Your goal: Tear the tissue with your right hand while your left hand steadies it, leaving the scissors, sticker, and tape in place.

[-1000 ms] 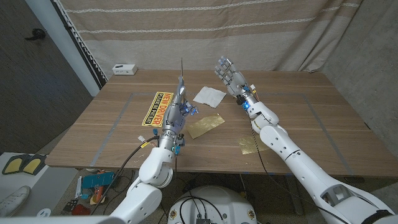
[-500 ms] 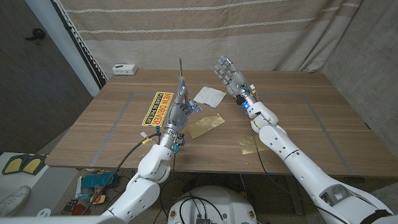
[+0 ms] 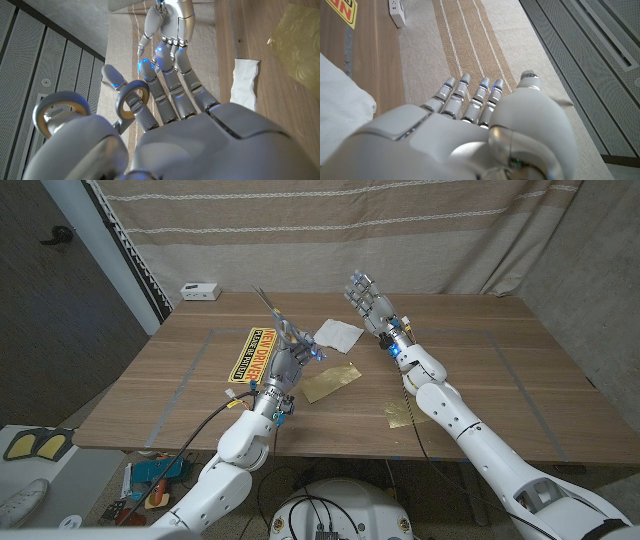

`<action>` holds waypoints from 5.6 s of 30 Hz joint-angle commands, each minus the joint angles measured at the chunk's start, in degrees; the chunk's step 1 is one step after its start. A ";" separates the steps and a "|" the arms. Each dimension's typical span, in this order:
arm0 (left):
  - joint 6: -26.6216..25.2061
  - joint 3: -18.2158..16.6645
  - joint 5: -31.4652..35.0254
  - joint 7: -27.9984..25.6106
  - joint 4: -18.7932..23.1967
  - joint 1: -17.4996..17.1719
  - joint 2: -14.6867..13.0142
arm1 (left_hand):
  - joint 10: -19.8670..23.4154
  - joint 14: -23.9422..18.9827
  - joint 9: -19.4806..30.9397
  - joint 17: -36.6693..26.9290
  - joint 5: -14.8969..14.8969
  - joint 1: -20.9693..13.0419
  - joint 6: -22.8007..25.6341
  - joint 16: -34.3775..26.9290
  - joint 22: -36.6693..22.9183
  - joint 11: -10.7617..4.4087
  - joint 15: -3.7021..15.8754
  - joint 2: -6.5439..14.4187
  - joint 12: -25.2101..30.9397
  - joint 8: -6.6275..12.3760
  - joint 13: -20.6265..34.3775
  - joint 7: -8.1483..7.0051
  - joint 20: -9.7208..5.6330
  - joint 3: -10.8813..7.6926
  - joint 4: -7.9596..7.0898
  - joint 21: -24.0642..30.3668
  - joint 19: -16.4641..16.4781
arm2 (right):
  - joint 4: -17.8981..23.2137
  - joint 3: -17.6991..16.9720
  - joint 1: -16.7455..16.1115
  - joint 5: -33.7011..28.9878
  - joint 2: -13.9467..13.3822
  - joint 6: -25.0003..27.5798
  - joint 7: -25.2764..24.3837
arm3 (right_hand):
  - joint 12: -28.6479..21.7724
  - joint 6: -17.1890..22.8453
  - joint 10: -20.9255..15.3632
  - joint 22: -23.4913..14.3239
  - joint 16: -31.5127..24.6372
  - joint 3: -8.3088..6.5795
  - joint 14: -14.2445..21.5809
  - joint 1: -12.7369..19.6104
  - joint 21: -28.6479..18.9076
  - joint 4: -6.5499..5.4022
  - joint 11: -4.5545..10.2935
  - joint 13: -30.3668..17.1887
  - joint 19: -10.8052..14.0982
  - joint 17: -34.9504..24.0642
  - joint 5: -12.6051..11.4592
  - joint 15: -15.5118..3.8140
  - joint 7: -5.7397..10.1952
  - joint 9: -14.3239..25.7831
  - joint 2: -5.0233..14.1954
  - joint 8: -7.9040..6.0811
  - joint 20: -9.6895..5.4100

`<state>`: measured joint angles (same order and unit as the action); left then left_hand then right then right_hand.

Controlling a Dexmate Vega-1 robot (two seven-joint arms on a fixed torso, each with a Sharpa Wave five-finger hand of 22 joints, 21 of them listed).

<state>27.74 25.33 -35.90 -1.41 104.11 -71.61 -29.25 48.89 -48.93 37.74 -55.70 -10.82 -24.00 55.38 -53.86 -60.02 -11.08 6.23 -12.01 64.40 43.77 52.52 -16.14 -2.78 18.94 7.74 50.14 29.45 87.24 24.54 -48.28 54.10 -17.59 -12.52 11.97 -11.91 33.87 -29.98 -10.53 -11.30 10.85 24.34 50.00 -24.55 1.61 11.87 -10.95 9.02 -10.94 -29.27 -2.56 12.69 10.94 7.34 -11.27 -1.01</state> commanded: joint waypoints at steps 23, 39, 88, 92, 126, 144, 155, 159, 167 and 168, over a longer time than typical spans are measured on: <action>-4.22 0.49 -1.58 0.97 2.05 0.64 -2.26 | 3.85 -1.99 8.97 -0.44 -0.57 -1.83 -11.17 -0.52 -0.55 -0.76 5.64 -0.29 1.10 5.62 1.34 12.51 -2.98 2.42 2.24 -0.67 1.35 | 0.96 -0.99 -0.98 1.06 -0.77 -0.17 0.25 | -0.46 0.18 -0.38 -0.14 -0.32 0.36 -0.32 -0.23 0.65 0.44 0.19 -0.12 0.30 0.02 -0.45 -5.14 -0.26 -0.05 -0.03 0.12 0.47; -8.70 0.12 -3.35 2.55 3.77 0.92 -5.88 | 0.94 -0.04 9.97 -0.48 -0.35 0.21 -13.85 0.43 0.60 -0.45 4.72 -0.21 -0.17 4.66 1.49 14.04 -1.07 2.49 1.77 -2.77 -0.29 | -0.23 -0.95 -0.35 0.75 -0.37 -0.73 0.45 | -0.41 0.11 -0.28 -0.14 -0.29 0.52 -0.38 -0.42 0.89 0.44 0.17 -0.11 0.29 0.04 -0.44 -4.92 -0.29 -0.05 -0.15 0.14 0.56; -20.65 -6.60 -8.21 -1.71 17.00 -6.73 -18.12 | 3.49 -1.79 10.72 -0.13 -1.25 0.24 -10.66 -0.06 -0.17 0.11 4.93 -0.14 2.46 4.68 4.66 14.66 -1.41 2.28 2.03 -3.31 0.57 | -3.45 1.82 1.39 -13.24 -2.66 -6.00 -5.33 | 0.81 -5.31 4.82 -0.15 0.79 0.47 -5.34 -0.16 3.83 1.08 -0.29 -0.16 -1.44 -0.12 -0.91 -9.56 -1.45 0.00 0.44 0.96 1.82; -21.50 -6.62 -8.69 -1.51 17.55 -6.62 -18.55 | 3.72 -1.86 10.51 -0.05 -1.29 0.26 -10.57 -0.03 -0.03 0.07 4.98 -0.14 2.07 4.48 3.97 14.64 -1.41 2.29 2.02 -3.37 0.85 | -2.76 2.47 1.64 -15.68 -3.93 -5.29 -6.64 | 1.00 -9.16 8.89 -0.28 1.17 0.75 -10.77 -0.85 5.23 0.83 -1.24 -0.39 -2.98 -0.23 -1.20 -9.29 -2.72 0.06 0.56 1.14 2.87; -24.91 -5.61 -11.05 -1.97 19.28 -7.37 -20.21 | 3.97 -1.87 10.80 0.16 -1.64 -0.15 -9.71 0.15 -0.15 0.19 4.89 -0.11 3.45 3.97 6.74 14.62 -1.55 2.25 1.98 -3.88 0.95 | 3.65 6.52 4.29 -34.49 -10.80 4.61 -19.10 | -1.32 -17.89 8.76 -0.35 0.80 1.67 -17.52 -1.31 7.74 1.18 -0.44 -0.76 -5.02 -0.31 -2.00 -8.93 -4.39 0.11 -0.45 0.42 4.17; -26.19 -6.88 -11.49 -3.27 20.99 -8.73 -21.92 | 4.47 -2.50 10.45 0.13 -1.80 -0.50 -9.22 -0.10 -0.22 0.09 5.09 -0.08 3.14 3.45 6.50 14.52 -1.71 2.20 2.00 -3.99 1.21 | 6.68 9.71 4.99 -49.88 -11.73 9.33 -28.02 | -2.94 -15.09 5.19 -0.31 -0.21 1.73 -15.28 -0.68 7.85 1.71 -0.92 -0.75 -3.41 -0.20 -2.40 -8.77 -5.03 0.07 -0.51 -0.85 4.69; -28.83 -8.34 -12.76 -4.55 23.14 -9.28 -23.83 | 5.31 -2.86 10.73 0.10 -1.88 -0.70 -8.45 -0.23 -0.39 0.22 5.10 -0.07 4.18 3.65 8.04 14.67 -1.62 2.20 1.98 -3.89 1.51 | 6.48 11.37 6.36 -55.01 -11.87 11.35 -28.80 | -2.99 -15.01 5.11 -0.30 -0.13 1.74 -15.31 -0.47 7.92 1.87 -1.01 -0.73 -3.26 -0.17 -2.46 -8.67 -5.13 0.06 -0.61 -0.85 4.82; -29.68 -8.57 -13.29 -4.56 23.44 -9.27 -24.27 | 5.60 -3.02 10.59 -0.26 -1.88 -0.61 -8.24 -0.49 -0.75 0.27 5.18 -0.11 4.00 3.55 7.74 14.86 -1.58 2.24 1.93 -3.72 1.48 | 5.82 11.21 6.44 -54.70 -11.39 10.27 -28.60 | -3.03 -14.92 5.00 -0.29 -0.13 1.76 -15.25 -0.39 7.97 1.93 -1.08 -0.73 -3.24 -0.16 -2.49 -8.69 -5.13 0.06 -0.65 -0.87 4.86; -31.71 -8.95 -14.26 -4.12 24.25 -8.68 -25.61 | 5.87 -3.37 10.74 0.23 -2.06 -0.35 -7.73 -0.30 -0.33 0.63 5.00 0.00 4.29 3.59 8.37 15.10 -1.47 2.15 1.85 -3.95 1.68 | 7.27 12.25 6.75 -59.31 -11.89 11.55 -29.94 | -3.21 -14.54 4.59 -0.28 -0.21 1.75 -14.87 -0.16 8.05 2.10 -0.99 -0.72 -3.02 -0.14 -2.59 -8.70 -5.21 0.06 -0.68 -0.97 4.98; -31.73 -8.95 -14.26 -4.12 24.26 -8.67 -25.62 | 6.09 -3.33 10.70 0.05 -2.09 -0.36 -7.69 -0.40 -0.27 0.58 5.01 0.00 4.34 3.56 8.35 15.03 -1.50 2.14 1.85 -3.95 1.78 | 7.27 12.21 6.73 -59.32 -11.87 11.52 -29.88 | -3.24 -14.53 4.51 -0.28 -0.20 1.75 -14.87 -0.14 8.06 2.11 -0.94 -0.72 -3.01 -0.14 -2.60 -8.65 -5.20 0.06 -0.68 -0.97 5.01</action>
<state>-1.88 17.18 -49.28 -5.59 127.09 -80.59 -53.13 53.52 -51.71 48.27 -55.54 -12.33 -24.26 54.21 -54.09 -60.42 -9.92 6.76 -12.09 68.47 46.87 61.02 -15.08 -2.68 19.53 7.91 46.37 30.61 93.54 35.96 -41.99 -0.65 -29.25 -2.00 -16.90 -14.85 19.05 -24.80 -10.66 -11.30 12.55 8.91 49.25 -16.52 3.32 10.97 -11.59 5.23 -10.92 -31.60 -2.05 7.48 10.94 6.87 -11.89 4.00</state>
